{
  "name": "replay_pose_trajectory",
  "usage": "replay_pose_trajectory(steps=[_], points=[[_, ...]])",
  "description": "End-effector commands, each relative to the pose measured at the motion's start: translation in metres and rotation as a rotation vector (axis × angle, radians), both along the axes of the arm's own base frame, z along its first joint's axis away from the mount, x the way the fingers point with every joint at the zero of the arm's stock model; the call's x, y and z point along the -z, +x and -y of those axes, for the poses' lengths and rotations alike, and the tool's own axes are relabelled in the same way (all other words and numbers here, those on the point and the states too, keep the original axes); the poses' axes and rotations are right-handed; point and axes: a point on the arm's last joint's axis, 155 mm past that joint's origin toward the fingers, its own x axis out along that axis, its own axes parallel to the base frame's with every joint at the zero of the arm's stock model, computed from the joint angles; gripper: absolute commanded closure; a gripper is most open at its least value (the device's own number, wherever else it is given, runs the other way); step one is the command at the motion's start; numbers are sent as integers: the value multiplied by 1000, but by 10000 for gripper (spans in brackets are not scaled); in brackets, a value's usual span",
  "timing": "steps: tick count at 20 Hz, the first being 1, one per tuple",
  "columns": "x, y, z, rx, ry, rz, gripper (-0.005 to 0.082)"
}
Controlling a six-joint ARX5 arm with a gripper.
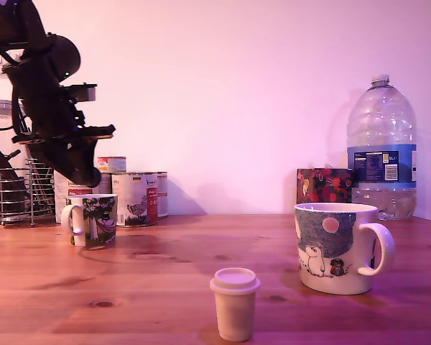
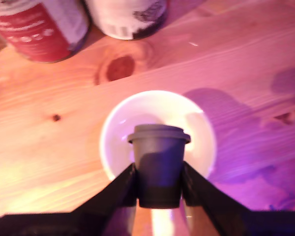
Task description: Pick up the coffee capsules from the table one by one and drop them inside the nearest coffee cup
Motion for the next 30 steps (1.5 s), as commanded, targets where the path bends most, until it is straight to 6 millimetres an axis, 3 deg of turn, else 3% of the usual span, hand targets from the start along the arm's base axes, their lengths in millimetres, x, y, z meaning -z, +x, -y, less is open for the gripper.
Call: replay_pose_trajectory(steps=[1,12,14,17,20,23,28,30], points=[[11,4,-1,3,4,-15,678],[7,8,2,12,-13,5,666],[7,8,3,15,-17,4,558],[7,8,5,20,-24,6,209],[6,9,5,20,-25,9,186],[3,13,6,21,-28,33,299],[-2,17,12,37,-44,58,695],[-2,18,11,44,-38,62,781]])
